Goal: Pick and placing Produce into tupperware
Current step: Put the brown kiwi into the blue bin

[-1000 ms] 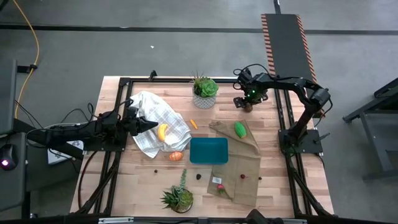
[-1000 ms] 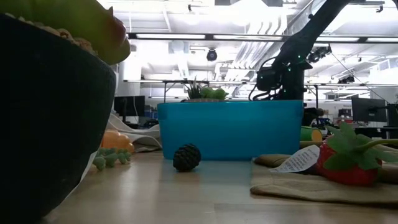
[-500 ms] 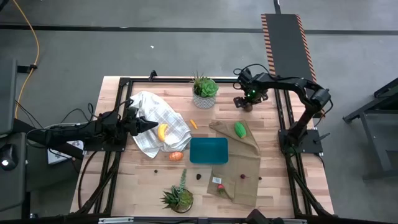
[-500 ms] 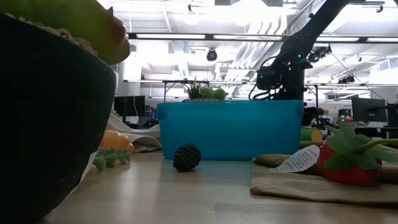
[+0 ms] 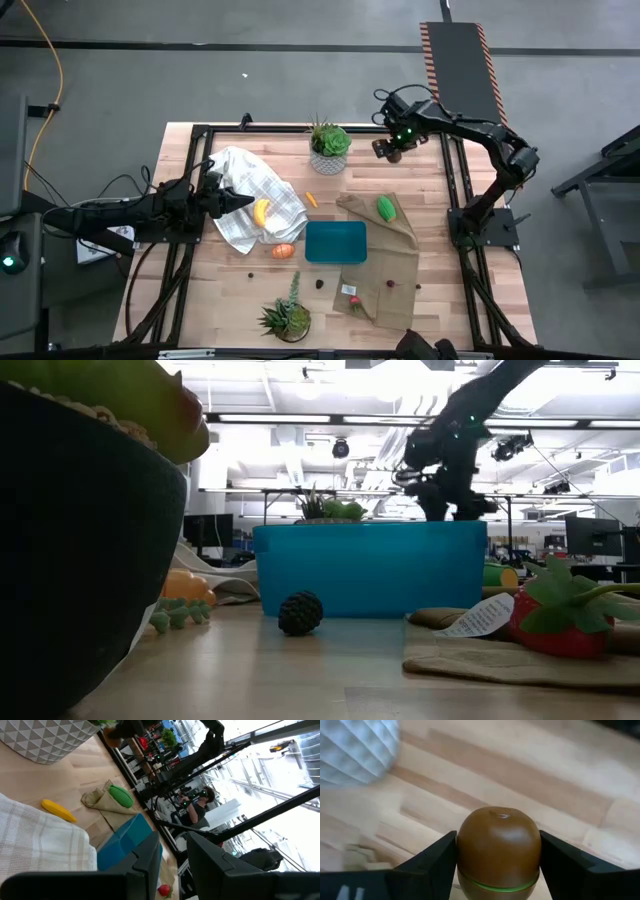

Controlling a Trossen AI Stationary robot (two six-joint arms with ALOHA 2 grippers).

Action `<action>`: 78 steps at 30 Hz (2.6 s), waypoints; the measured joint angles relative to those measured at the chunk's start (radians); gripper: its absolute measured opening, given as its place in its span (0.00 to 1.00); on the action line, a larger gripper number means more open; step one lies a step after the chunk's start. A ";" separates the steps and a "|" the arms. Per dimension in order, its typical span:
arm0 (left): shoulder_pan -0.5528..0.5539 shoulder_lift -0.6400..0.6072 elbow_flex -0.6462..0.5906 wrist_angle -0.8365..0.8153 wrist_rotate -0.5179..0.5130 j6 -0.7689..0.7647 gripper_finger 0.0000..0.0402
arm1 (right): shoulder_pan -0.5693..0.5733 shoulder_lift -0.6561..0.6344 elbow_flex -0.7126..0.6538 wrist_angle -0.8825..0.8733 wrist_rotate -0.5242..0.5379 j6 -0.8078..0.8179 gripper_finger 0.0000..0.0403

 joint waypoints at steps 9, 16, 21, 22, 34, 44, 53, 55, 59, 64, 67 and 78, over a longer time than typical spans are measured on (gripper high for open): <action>0.000 0.000 0.000 0.000 0.000 0.000 0.22 | 0.001 0.000 0.222 -0.083 -0.042 -0.050 0.56; 0.000 0.000 0.000 0.000 0.000 0.000 0.22 | 0.011 0.000 0.381 -0.119 -0.137 -0.079 0.56; 0.000 0.000 0.000 0.000 0.000 0.000 0.22 | 0.078 0.000 0.443 -0.115 -0.204 -0.134 0.56; 0.000 0.000 0.000 0.000 0.000 0.000 0.22 | 0.095 0.000 0.452 -0.115 -0.218 -0.145 0.56; 0.000 0.000 0.000 0.000 0.000 0.000 0.22 | 0.340 0.000 0.492 -0.071 -0.245 -0.175 0.56; 0.000 0.000 0.000 0.000 0.006 0.000 0.22 | 0.526 0.000 0.492 0.041 -0.231 -0.092 0.56; 0.000 0.000 0.000 0.011 0.063 0.000 0.22 | 0.666 0.000 0.492 0.102 -0.167 -0.045 0.56; 0.000 0.000 0.000 0.013 0.073 0.000 0.22 | 0.694 0.000 0.492 0.115 -0.151 -0.044 0.56; 0.000 0.000 0.000 0.016 0.083 0.001 0.22 | 0.738 0.000 0.492 0.113 -0.116 -0.049 0.56; 0.000 0.000 0.000 0.016 0.079 0.059 0.22 | 0.772 0.000 0.492 0.071 -0.093 -0.033 0.56; 0.000 0.000 0.000 0.016 0.078 0.060 0.22 | 0.795 0.000 0.492 0.027 -0.062 -0.025 0.56; 0.000 0.000 0.000 0.016 0.091 0.050 0.22 | 0.828 0.096 0.491 0.003 -0.010 -0.015 0.56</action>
